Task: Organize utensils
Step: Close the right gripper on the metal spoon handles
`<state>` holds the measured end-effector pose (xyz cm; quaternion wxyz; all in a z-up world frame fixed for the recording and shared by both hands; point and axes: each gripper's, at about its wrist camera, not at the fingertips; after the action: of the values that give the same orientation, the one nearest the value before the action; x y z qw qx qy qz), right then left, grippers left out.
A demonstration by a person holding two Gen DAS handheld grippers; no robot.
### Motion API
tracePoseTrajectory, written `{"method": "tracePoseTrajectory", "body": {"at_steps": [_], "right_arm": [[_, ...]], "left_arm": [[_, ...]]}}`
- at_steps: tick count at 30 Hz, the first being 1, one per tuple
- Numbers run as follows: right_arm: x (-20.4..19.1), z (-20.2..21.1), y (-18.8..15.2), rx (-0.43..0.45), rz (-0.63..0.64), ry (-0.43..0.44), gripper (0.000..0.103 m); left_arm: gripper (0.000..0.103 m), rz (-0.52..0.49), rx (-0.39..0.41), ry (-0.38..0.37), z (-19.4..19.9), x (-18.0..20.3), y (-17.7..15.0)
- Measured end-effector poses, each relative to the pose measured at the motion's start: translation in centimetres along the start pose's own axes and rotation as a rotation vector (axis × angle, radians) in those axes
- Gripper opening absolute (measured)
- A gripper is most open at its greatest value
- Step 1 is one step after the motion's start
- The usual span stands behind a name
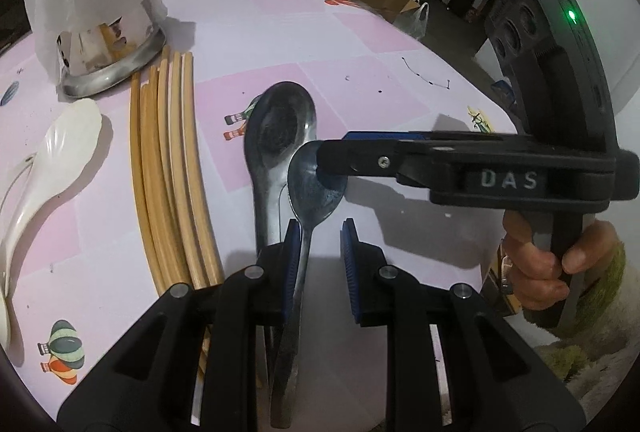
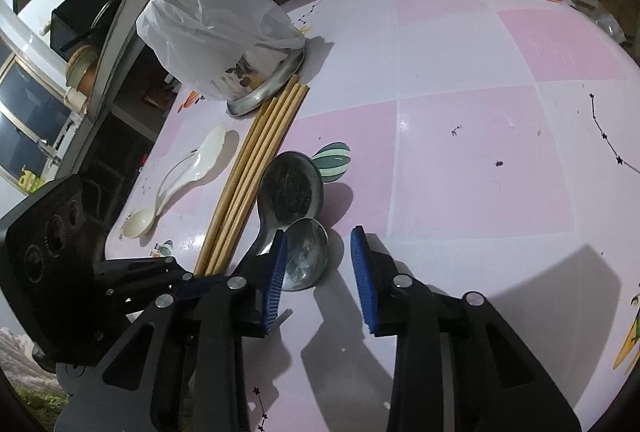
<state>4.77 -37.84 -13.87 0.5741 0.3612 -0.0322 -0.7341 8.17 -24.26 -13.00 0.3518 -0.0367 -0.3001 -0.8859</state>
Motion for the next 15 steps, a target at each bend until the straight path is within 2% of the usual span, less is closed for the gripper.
{"method": "tracePoseTrajectory", "body": {"at_steps": [4,10,15], "right_arm": [[-0.19,-0.20,0.11,0.000,0.030,-0.019,0.025],[-0.59,-0.41,0.33,-0.010,0.072,-0.026,0.025],[-0.91,-0.72,0.32,-0.037,0.081,0.004,0.023]], "left_arm": [[0.020,-0.027,0.005,0.018,0.08,0.48,-0.36],[0.020,-0.048,0.010,0.029,0.09,0.99,-0.45],[0.020,-0.046,0.013,0.028,0.04,1.04,-0.40]]}}
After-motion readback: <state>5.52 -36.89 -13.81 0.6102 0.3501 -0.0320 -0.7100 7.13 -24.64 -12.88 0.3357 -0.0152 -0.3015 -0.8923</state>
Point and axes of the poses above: each gripper's, at about its wrist camera, not at the fingertips, and z roughly against the way its jaws point, x to its right, y to its top, and after that the axes turned 1 degree about -y, right-handed
